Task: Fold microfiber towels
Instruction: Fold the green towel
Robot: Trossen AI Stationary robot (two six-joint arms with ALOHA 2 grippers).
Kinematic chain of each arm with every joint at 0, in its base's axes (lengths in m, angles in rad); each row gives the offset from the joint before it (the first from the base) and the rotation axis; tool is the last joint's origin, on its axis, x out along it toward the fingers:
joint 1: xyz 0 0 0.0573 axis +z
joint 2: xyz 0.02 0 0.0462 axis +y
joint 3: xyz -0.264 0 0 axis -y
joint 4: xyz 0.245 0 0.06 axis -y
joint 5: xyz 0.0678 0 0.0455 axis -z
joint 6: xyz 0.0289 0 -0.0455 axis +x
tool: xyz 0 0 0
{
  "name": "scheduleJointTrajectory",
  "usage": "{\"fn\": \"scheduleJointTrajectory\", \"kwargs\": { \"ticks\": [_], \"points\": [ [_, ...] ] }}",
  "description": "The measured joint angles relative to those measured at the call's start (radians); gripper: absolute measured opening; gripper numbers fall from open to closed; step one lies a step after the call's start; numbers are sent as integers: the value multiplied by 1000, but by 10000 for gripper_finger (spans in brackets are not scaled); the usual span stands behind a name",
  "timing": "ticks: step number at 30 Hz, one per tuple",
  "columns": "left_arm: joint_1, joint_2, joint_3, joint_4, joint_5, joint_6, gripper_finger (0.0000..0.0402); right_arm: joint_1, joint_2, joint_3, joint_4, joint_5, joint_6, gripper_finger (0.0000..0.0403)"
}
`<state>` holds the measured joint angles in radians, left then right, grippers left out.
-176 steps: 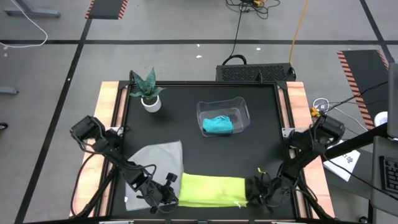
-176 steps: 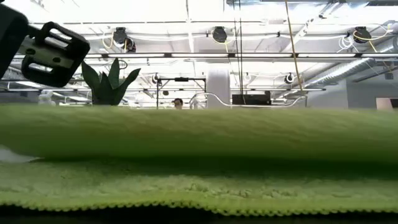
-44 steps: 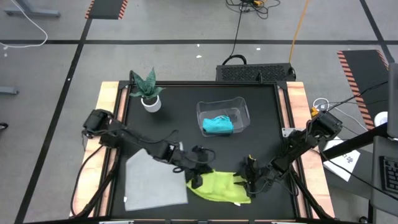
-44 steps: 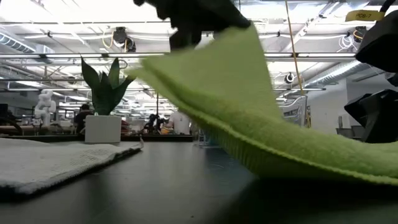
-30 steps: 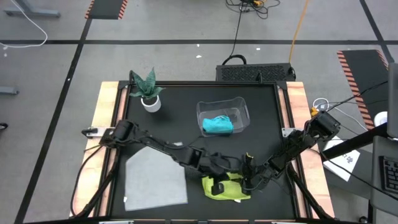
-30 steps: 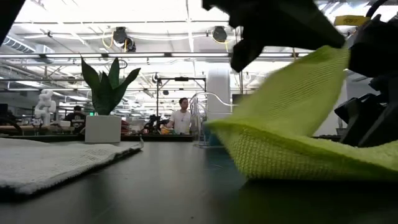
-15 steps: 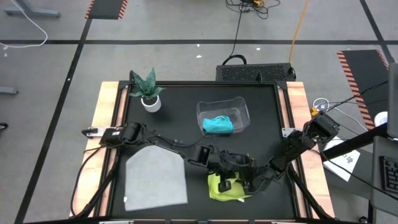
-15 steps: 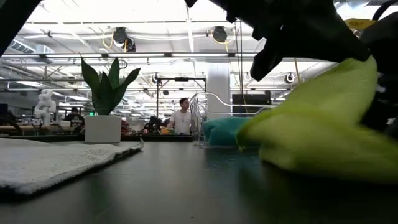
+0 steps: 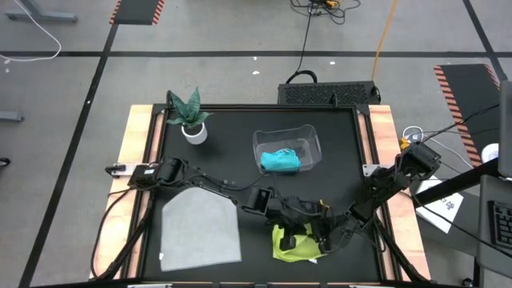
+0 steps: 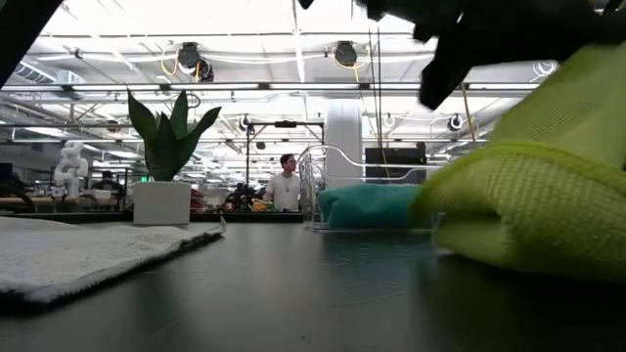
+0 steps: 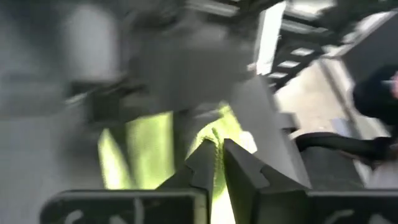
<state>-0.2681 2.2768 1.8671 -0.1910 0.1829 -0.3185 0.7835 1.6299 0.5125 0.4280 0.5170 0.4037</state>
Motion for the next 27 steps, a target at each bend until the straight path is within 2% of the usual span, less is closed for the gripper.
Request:
{"fn": "scheduleJointTrajectory", "kwargs": {
  "ticks": [4,14,19,27],
  "points": [
    [-12,0,0,59,38,3,74,-6,1,0,-25,3,56,162],
    [-16,0,0,60,74,27,148,-23,3,-54,-2,2,187,162],
    [7,0,8,64,26,-13,152,-34,2,-84,64,-23,191,162],
    [33,-12,23,47,27,-8,150,-56,24,-85,80,-52,192,144]
  ]
}}
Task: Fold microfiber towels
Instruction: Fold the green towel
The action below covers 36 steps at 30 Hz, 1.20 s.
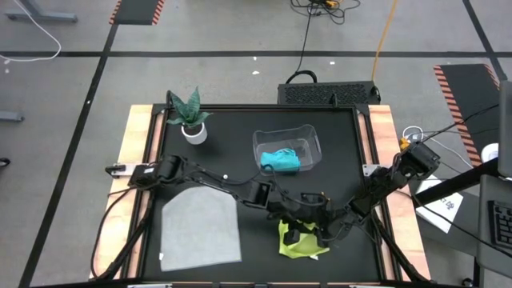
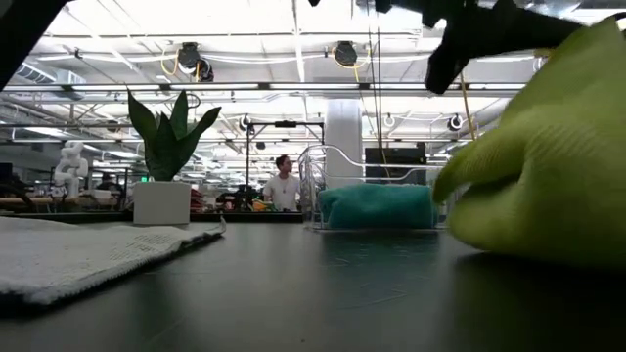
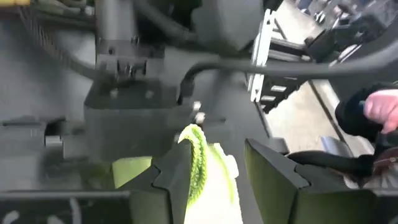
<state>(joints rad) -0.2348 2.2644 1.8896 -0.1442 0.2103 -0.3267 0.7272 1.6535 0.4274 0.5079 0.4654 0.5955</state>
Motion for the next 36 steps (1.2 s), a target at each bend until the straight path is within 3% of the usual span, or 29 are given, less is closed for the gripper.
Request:
{"fn": "scheduleJointTrajectory", "kwargs": {
  "ticks": [9,17,20,24,28,31,36],
  "points": [
    [7,-25,1,-98,25,-191,150,-33,78,0,23,-56,50,107],
    [24,-25,1,-152,230,-285,150,-54,110,0,50,-81,79,93],
    [9,-38,0,-170,229,-263,149,-54,110,0,53,-81,82,92],
    [-20,-98,0,-203,157,-162,149,-53,111,-1,57,-81,84,92],
    [-78,-167,1,-346,-23,-51,149,-51,105,-2,104,-82,-3,92],
    [-128,-183,1,-453,-177,-52,149,-52,85,-2,177,-97,-112,92],
    [-205,-182,-72,-500,-287,-74,149,-51,14,-6,203,-99,-230,92]
  ]
}}
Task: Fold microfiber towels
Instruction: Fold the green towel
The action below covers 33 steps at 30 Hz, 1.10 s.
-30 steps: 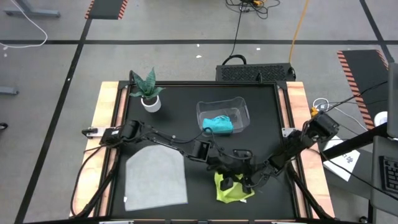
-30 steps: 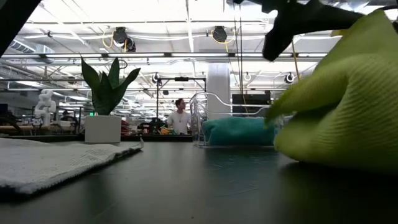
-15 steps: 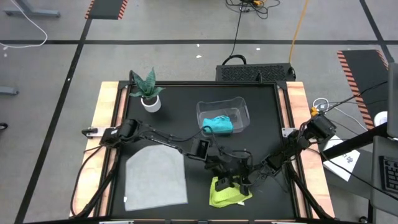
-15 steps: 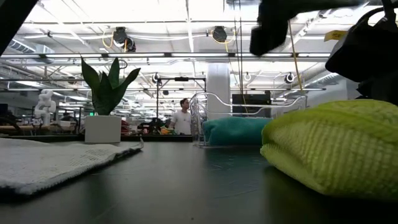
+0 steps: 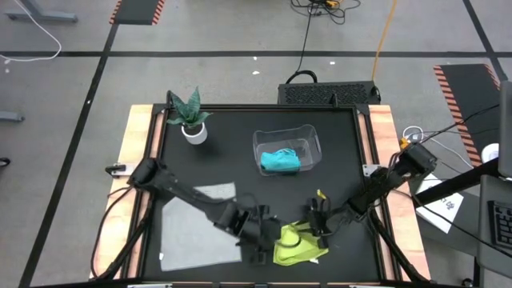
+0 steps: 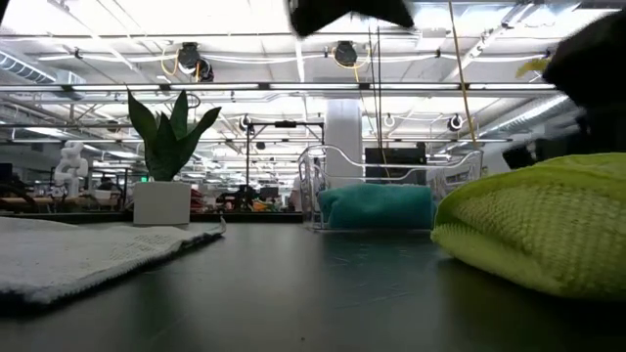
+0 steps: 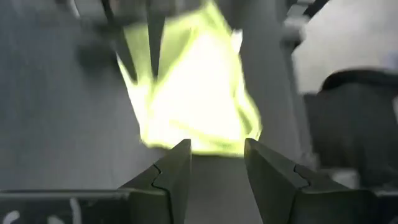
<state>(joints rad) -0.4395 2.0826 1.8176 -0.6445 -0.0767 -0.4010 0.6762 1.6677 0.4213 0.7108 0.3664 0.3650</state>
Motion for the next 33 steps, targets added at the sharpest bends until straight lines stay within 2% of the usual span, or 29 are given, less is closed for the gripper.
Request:
{"fn": "scheduleJointTrajectory", "kwargs": {
  "ticks": [7,12,15,19,22,30,33],
  "points": [
    [-53,5,-229,182,-104,-27,149,-24,-114,4,4,14,-37,92],
    [-48,5,-352,343,-141,31,149,-22,-191,4,3,17,-17,92],
    [-41,5,-387,367,-160,55,149,-11,-198,4,-5,20,34,92],
    [-40,5,-420,395,-281,122,149,-6,-188,4,-32,19,128,92],
    [-48,5,-439,406,-333,222,149,0,-156,4,-47,21,198,92],
    [-78,5,-492,473,-336,384,150,27,-83,4,-80,26,421,92],
    [-83,5,-507,491,-336,442,150,31,-66,5,-80,27,451,92]
  ]
}}
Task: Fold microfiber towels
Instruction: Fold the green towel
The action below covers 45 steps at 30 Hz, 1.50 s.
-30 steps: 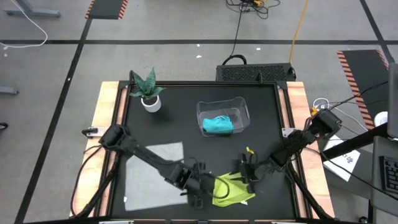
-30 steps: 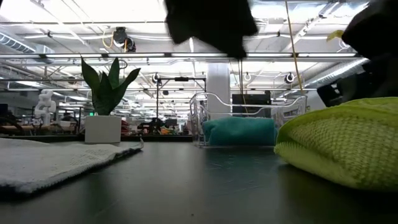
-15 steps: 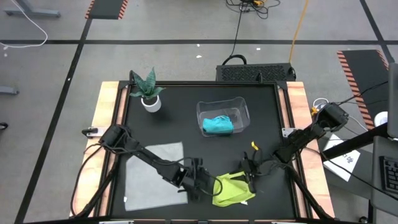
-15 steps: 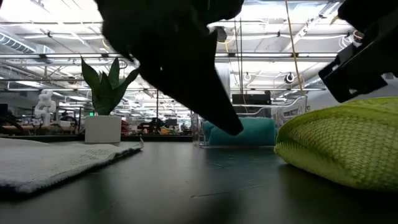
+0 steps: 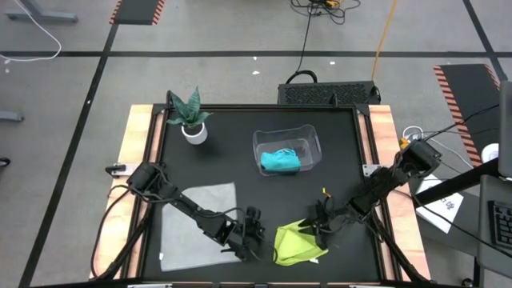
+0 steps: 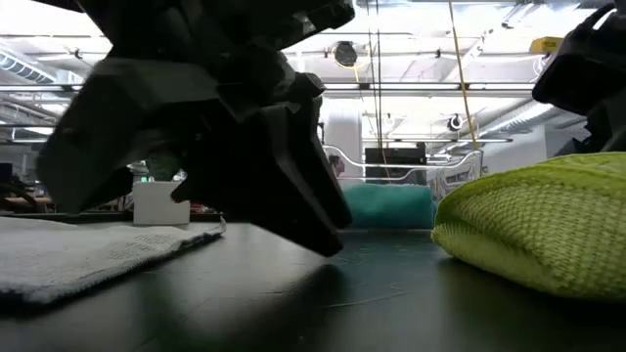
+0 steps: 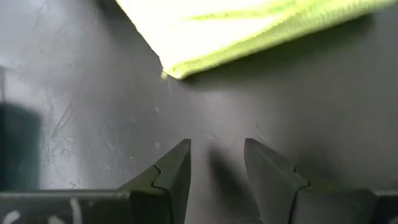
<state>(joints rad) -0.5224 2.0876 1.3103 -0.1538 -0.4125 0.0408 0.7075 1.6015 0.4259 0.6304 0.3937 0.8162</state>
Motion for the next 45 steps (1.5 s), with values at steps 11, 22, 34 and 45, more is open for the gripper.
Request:
{"fn": "scheduleJointTrajectory", "kwargs": {
  "ticks": [11,22,34,45],
  "points": [
    [11,0,-4,249,81,55,149,-27,49,1,-17,-3,97,92],
    [11,0,-5,177,51,67,149,-36,78,2,17,-2,51,92],
    [19,0,-4,223,106,70,149,-37,78,2,17,-3,32,92],
    [24,0,-4,256,179,101,149,-45,78,1,16,-3,10,92]
  ]
}}
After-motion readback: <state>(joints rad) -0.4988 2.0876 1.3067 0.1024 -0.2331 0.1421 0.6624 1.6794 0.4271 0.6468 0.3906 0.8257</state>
